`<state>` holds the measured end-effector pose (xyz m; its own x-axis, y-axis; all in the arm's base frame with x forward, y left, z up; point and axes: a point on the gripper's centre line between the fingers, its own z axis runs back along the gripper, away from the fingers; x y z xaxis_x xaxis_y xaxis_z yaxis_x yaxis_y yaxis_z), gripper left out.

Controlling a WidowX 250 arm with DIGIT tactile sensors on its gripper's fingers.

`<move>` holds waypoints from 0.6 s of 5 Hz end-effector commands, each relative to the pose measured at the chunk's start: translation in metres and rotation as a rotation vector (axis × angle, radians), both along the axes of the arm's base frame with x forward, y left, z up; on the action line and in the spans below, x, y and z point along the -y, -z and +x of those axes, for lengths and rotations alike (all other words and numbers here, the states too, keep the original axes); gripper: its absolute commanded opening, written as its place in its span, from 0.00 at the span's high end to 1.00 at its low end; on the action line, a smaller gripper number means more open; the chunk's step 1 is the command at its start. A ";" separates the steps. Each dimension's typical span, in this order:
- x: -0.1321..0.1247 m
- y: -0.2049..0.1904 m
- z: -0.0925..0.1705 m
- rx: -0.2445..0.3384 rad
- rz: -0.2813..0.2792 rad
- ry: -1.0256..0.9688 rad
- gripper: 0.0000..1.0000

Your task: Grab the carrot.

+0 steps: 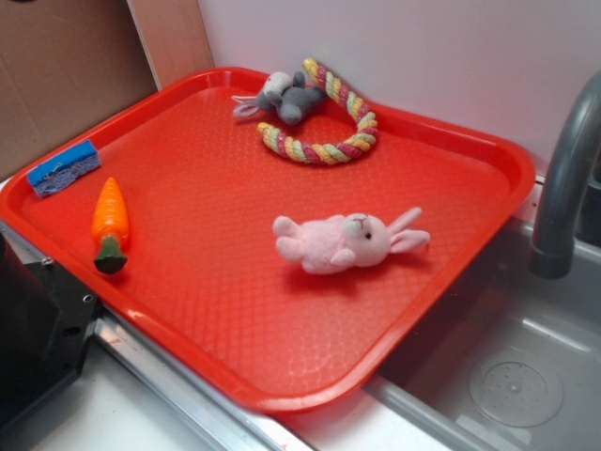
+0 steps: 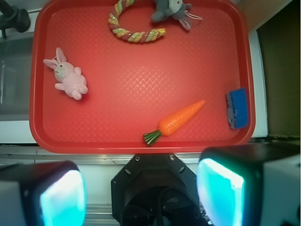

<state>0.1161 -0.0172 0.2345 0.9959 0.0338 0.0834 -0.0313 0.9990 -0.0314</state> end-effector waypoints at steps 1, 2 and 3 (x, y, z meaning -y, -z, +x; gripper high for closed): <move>0.000 0.000 0.000 0.000 0.000 0.000 0.00; -0.036 0.050 0.002 -0.052 -0.016 -0.208 0.00; -0.050 0.072 0.005 -0.017 -0.036 -0.354 0.00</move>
<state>0.1193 0.0306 0.1556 0.9252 0.3767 0.0457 -0.3737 0.9254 -0.0636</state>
